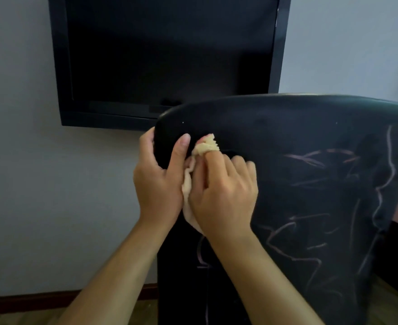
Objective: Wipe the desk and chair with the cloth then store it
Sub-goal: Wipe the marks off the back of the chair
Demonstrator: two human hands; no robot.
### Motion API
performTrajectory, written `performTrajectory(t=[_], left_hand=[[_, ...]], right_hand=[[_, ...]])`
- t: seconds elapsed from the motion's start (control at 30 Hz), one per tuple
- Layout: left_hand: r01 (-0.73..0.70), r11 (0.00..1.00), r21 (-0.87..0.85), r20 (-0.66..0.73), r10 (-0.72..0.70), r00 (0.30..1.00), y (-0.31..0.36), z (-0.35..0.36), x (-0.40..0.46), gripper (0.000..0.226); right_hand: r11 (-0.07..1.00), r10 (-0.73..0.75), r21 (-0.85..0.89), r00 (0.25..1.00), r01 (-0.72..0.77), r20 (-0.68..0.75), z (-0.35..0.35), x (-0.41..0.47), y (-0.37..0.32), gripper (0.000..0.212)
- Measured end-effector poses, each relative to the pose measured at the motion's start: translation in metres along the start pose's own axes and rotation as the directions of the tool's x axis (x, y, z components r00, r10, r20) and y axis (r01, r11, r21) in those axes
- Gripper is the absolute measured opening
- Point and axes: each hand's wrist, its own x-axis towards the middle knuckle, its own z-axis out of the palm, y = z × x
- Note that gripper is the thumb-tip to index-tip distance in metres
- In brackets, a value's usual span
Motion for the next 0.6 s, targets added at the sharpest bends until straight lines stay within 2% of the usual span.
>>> performTrajectory(t=[0.1,0.2,0.27,0.4,0.53,0.6], left_hand=[[0.039,0.999,-0.023,-0.005,-0.039,0.999,0.004,0.003,-0.001,0.038],[0.023,1.0,-0.013,-0.013,-0.023,1.0,0.01,0.009,-0.006,0.037],[0.017,1.0,-0.024,-0.016,-0.018,1.0,0.012,0.011,-0.01,0.037],[0.029,0.998,-0.058,-0.034,-0.031,0.999,0.016,0.017,-0.014,0.039],[0.016,0.998,-0.066,-0.076,-0.021,0.997,0.019,0.026,-0.017,0.036],[0.003,0.998,-0.062,-0.096,-0.009,0.995,0.019,0.028,-0.017,0.036]], right_hand=[[0.989,0.143,-0.04,0.989,-0.144,-0.032,-0.015,0.017,0.032,0.023],[0.948,0.319,0.012,0.946,-0.319,-0.054,-0.02,0.024,0.031,0.022],[0.948,0.318,0.028,0.947,-0.317,-0.042,-0.018,0.016,0.018,0.016],[0.984,0.179,-0.028,0.983,-0.177,0.045,-0.031,0.013,0.037,0.017],[0.928,0.373,0.013,0.928,-0.373,-0.009,-0.052,0.027,0.073,0.022],[0.924,0.381,0.043,0.925,-0.38,-0.004,-0.048,0.025,0.055,0.017]])
